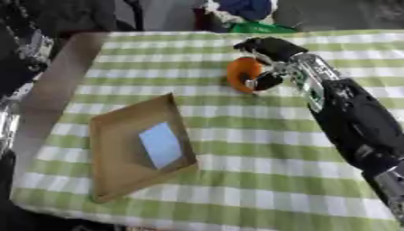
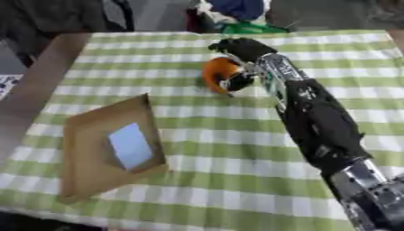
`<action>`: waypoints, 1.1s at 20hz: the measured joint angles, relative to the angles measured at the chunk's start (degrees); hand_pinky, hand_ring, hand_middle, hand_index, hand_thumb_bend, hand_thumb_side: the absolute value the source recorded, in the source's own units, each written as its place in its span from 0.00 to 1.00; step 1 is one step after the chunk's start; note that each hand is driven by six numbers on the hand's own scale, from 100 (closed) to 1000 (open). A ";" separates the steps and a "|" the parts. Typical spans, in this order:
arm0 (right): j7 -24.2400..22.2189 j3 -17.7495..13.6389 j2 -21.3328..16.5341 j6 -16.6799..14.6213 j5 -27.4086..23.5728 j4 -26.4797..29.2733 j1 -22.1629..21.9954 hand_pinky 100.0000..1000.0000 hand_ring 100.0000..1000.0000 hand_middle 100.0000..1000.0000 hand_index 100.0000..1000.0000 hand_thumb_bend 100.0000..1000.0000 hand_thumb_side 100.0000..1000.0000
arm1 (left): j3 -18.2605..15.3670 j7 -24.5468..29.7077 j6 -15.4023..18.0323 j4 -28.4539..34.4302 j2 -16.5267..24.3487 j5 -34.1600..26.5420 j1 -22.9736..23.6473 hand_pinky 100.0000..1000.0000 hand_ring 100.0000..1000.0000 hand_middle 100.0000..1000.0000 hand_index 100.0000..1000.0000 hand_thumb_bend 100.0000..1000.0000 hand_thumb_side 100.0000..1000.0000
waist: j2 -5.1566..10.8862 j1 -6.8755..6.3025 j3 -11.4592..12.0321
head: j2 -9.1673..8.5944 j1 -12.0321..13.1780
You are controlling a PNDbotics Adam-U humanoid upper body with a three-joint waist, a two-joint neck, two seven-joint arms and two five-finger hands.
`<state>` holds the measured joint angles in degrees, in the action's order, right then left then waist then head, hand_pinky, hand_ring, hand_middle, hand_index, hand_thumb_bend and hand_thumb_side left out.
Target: Pick up objects on the table and place them in the box.
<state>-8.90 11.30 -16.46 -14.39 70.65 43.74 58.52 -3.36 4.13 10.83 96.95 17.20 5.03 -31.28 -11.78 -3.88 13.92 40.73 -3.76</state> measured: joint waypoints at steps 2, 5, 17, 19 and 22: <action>1.02 -0.05 0.00 1.20 2.07 -0.40 0.00 0.82 0.77 0.66 0.93 0.12 0.00 | 0.00 0.02 -0.01 0.01 0.00 0.01 0.00 0.41 0.45 0.46 0.74 0.31 0.43 | -0.01 0.16 -0.14 | -0.04 0.00; 2.95 -0.45 0.01 2.36 5.10 -0.64 -0.01 0.78 0.71 0.44 0.86 0.10 0.00 | 0.00 0.02 -0.01 0.07 0.00 0.03 0.00 0.41 0.45 0.46 0.74 0.31 0.43 | -0.07 0.17 -0.21 | -0.18 0.00; 13.90 0.76 0.63 0.97 4.93 7.09 -0.59 0.68 0.50 0.08 0.69 0.00 0.00 | -0.02 0.02 -0.01 0.28 0.02 0.15 0.08 0.41 0.45 0.46 0.74 0.31 0.43 | 0.13 0.84 -1.39 | -0.47 0.58; 14.29 2.21 0.94 -0.16 3.02 9.42 -0.59 0.68 0.49 0.08 0.69 0.00 0.00 | -0.02 0.02 -0.01 0.35 0.02 0.25 0.08 0.41 0.45 0.46 0.74 0.31 0.43 | 0.29 0.82 -1.34 | -0.46 0.58; 13.14 4.69 1.81 -2.17 0.18 12.13 -0.59 0.69 0.50 0.08 0.70 0.00 0.00 | -0.02 0.02 -0.01 0.55 0.03 0.33 0.09 0.41 0.45 0.46 0.74 0.31 0.43 | 0.49 0.79 -0.91 | -0.43 0.50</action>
<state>4.24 15.99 -14.64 -16.57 70.83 55.87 57.94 -3.38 4.15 10.81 97.50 17.23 5.36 -31.19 -11.30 -3.09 13.01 40.30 -3.27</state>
